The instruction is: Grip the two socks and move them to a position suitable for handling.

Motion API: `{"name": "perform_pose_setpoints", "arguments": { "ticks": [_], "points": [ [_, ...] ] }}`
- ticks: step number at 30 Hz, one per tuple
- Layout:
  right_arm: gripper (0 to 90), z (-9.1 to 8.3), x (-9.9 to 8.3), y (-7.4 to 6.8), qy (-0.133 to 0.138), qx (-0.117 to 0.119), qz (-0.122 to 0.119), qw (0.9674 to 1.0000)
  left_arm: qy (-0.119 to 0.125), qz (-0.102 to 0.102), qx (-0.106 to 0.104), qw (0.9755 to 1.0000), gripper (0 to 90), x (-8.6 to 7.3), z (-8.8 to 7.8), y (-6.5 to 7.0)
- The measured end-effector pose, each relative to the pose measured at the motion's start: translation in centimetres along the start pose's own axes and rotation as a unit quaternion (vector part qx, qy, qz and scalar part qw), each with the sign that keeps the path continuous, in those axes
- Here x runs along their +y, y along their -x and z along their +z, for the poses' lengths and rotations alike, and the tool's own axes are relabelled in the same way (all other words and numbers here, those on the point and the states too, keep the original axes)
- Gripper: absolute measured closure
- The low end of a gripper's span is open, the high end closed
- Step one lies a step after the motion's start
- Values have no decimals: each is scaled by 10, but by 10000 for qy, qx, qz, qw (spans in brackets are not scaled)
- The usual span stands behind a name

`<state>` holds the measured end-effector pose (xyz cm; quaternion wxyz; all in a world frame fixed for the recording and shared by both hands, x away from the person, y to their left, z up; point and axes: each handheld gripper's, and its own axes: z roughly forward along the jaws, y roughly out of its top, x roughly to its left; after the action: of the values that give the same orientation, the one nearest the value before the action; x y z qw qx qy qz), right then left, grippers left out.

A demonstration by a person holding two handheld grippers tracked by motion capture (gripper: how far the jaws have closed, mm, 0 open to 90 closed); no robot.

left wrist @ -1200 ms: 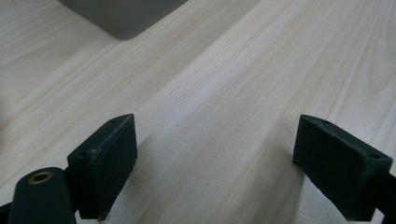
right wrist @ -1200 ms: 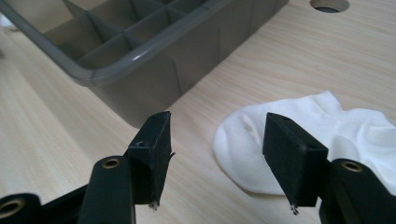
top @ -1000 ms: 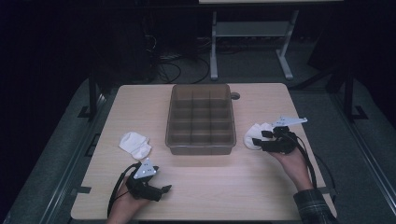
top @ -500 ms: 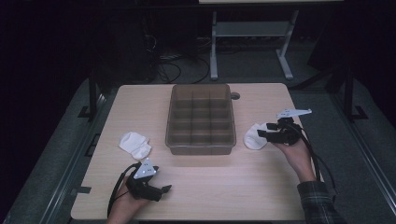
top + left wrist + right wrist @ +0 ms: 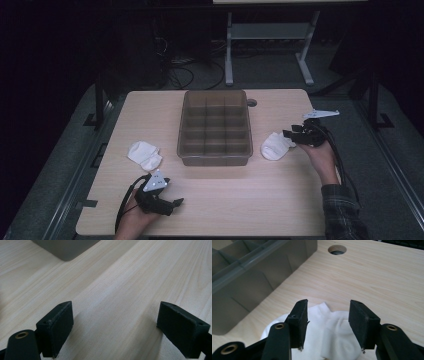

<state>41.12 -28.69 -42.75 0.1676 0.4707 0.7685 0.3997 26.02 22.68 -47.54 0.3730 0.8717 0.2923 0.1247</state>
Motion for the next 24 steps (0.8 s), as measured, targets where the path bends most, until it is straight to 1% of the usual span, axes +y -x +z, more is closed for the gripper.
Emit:
{"name": "perform_pose_setpoints", "arguments": {
  "ticks": [9,11,17,18,20,24],
  "points": [
    [547,14,-7,10,-221,-202,21,9996,1,0,-1,10000,131,0,0,0],
    [551,18,-9,13,-274,-224,69,9994,2,0,-1,10000,131,0,0,0],
    [574,24,-13,20,-316,-290,140,9990,2,1,-1,10000,131,0,0,0],
    [574,27,-14,22,-337,-292,183,9988,0,3,-2,10000,131,0,0,0],
    [574,30,-16,22,-397,-367,155,9984,2,2,-1,10000,131,0,0,0],
    [573,34,-17,23,-415,-401,187,9982,3,3,-1,10000,131,0,0,0]
  ]
}}
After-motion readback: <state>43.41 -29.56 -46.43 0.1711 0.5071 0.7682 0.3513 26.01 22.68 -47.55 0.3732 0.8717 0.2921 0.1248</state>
